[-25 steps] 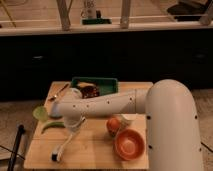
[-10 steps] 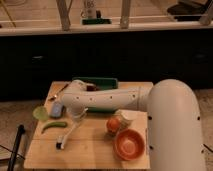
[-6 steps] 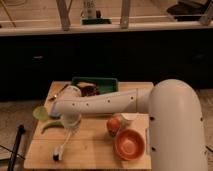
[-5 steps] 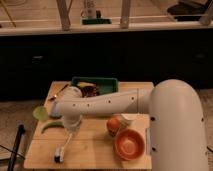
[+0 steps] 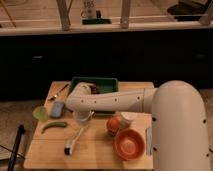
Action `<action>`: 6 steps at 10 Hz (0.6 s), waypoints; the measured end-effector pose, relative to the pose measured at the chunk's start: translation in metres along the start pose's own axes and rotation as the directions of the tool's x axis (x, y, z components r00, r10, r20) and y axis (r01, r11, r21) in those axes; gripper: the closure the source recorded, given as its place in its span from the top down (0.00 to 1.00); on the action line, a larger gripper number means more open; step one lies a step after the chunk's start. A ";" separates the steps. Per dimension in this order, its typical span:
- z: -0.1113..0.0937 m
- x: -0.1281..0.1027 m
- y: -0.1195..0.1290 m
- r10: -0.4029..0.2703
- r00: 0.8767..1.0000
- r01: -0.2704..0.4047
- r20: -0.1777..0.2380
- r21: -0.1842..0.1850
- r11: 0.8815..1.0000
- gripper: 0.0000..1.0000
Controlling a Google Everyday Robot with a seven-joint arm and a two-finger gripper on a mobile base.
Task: Wipe table surface with brush
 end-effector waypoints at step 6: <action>-0.010 -0.034 -0.059 -0.064 0.996 0.058 0.059 0.099 0.993 0.00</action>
